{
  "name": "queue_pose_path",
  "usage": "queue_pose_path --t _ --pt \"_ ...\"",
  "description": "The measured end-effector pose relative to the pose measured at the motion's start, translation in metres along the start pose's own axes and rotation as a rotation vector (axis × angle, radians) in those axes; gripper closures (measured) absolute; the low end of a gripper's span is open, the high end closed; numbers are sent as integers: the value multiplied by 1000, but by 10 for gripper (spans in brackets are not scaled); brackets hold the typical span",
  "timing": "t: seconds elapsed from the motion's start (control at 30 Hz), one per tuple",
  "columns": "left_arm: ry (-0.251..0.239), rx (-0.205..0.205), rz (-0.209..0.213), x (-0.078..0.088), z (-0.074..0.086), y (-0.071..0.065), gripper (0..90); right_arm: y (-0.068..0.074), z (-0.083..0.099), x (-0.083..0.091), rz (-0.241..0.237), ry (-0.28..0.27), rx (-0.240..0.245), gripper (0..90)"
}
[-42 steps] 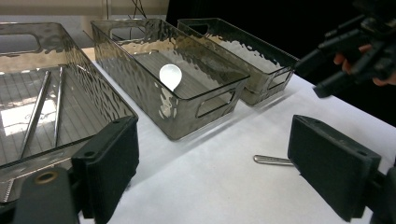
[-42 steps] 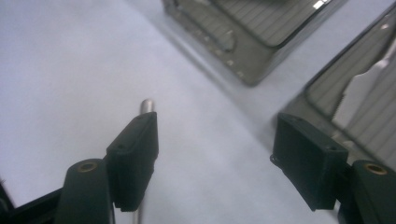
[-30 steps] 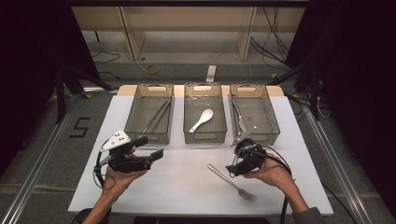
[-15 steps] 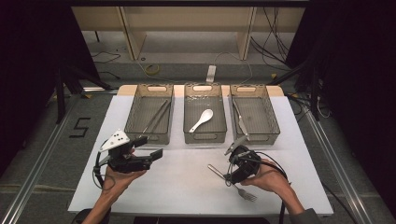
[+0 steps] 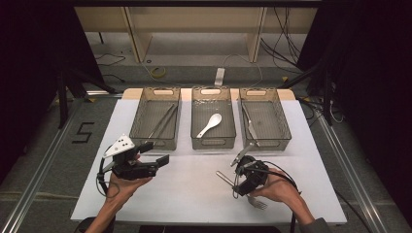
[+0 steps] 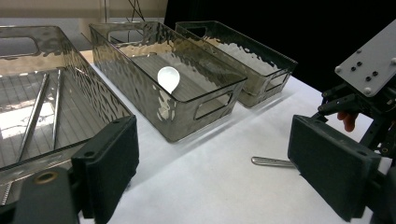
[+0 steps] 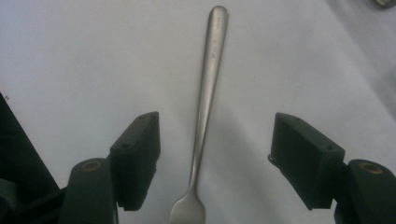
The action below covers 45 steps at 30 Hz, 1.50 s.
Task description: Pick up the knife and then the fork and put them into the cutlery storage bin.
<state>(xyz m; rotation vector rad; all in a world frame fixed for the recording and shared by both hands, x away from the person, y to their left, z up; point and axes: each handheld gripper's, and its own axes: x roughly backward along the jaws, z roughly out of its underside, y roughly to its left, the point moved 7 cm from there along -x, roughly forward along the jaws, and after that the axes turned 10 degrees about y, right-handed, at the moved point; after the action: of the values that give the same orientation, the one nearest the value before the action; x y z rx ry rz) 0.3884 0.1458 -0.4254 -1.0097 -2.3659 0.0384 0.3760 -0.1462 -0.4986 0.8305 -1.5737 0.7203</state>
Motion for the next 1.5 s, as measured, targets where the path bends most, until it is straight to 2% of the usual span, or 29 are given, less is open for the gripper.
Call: queue_pose_path --t 0.4,0.57,0.83,1.17,1.5 --pt "0 -1 -1 0 0 0 159 4 2 -6 -2 34 22 375" --pt "-3 1 0 1 0 0 159 6 4 -10 -16 51 34 429" --pt "-4 1 0 1 0 0 159 6 6 -14 -20 74 36 576" --pt "-4 0 3 1 0 0 159 5 8 -22 -7 107 44 672" --pt "-4 1 3 1 -1 0 159 5 8 -25 -7 104 58 729"
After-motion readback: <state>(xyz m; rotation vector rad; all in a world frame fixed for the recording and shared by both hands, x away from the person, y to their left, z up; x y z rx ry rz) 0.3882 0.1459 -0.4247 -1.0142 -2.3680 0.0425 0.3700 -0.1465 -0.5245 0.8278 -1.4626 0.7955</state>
